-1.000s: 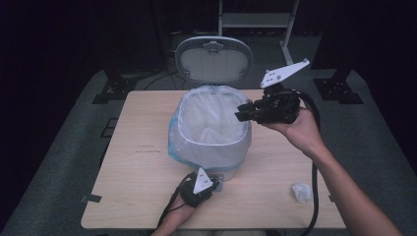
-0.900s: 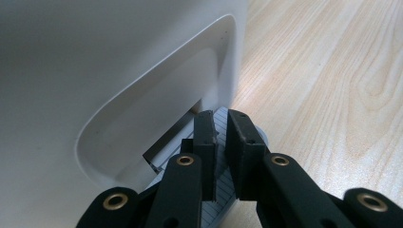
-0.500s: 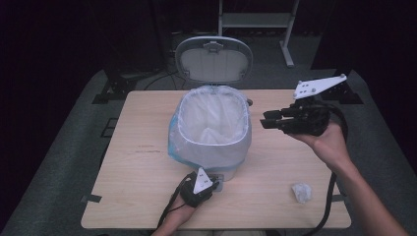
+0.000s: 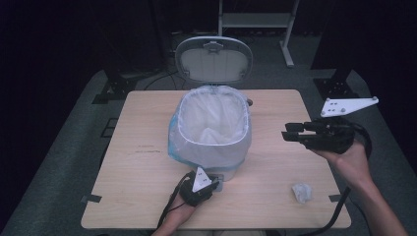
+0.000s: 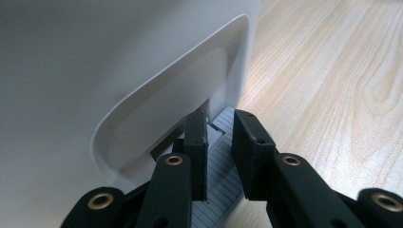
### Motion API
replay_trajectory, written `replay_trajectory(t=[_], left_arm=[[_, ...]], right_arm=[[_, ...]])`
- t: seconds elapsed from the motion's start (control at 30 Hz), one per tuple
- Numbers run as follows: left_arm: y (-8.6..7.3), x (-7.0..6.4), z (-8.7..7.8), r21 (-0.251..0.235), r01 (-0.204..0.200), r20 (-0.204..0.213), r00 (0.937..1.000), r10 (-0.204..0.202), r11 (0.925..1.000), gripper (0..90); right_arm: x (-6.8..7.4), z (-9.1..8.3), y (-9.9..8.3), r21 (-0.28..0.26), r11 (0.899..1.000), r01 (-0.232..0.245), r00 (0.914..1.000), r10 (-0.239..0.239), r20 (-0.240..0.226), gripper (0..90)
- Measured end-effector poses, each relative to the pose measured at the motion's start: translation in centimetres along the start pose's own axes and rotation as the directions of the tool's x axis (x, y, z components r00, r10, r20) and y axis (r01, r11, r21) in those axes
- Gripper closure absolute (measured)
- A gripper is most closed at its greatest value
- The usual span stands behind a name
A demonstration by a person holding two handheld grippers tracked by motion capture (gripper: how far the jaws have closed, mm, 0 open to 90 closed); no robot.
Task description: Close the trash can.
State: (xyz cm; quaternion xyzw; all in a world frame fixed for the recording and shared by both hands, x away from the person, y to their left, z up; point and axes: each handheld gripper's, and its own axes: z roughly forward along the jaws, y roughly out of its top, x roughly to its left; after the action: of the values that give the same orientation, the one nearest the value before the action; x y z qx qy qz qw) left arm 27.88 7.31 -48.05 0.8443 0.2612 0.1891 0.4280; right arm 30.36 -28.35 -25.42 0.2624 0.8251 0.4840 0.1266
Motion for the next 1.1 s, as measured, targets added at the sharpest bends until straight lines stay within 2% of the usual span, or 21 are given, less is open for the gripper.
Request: replay_trajectory(t=[0.47,0.67,0.7,0.73,0.8,1.1], left_arm=[[0.0,0.1,0.0,-0.001,0.003,-0.002,1.0000,-0.003,1.0000,74.4],[0.0,0.0,0.0,-0.001,0.002,-0.003,1.0000,-0.002,1.0000,74.4],[0.0,-0.1,0.0,-0.002,0.014,0.004,0.9999,-0.014,0.9999,74.3],[0.0,0.1,0.0,-0.001,-0.009,-0.009,0.9999,0.009,1.0000,74.4],[0.0,0.2,-0.1,0.008,-0.016,-0.007,0.9999,0.016,0.9998,74.4],[0.0,0.2,-0.1,0.008,-0.015,-0.007,0.9999,0.015,0.9999,74.5]], right_arm=[[0.0,-1.8,-5.0,-0.017,0.999,-0.027,0.9983,0.027,0.051,60.7],[0.0,-2.0,-7.0,-0.019,0.999,-0.040,0.9976,0.041,0.055,59.5],[-0.1,-2.0,-7.3,-0.020,0.999,-0.044,0.9976,0.045,0.053,59.4],[0.0,-2.0,-7.7,-0.019,0.999,-0.049,0.9975,0.050,0.051,59.2],[0.0,-1.9,-8.5,-0.016,0.998,-0.053,0.9972,0.054,0.051,59.2],[0.1,-1.6,-11.3,-0.004,0.998,-0.066,0.9959,0.066,0.062,58.0]])
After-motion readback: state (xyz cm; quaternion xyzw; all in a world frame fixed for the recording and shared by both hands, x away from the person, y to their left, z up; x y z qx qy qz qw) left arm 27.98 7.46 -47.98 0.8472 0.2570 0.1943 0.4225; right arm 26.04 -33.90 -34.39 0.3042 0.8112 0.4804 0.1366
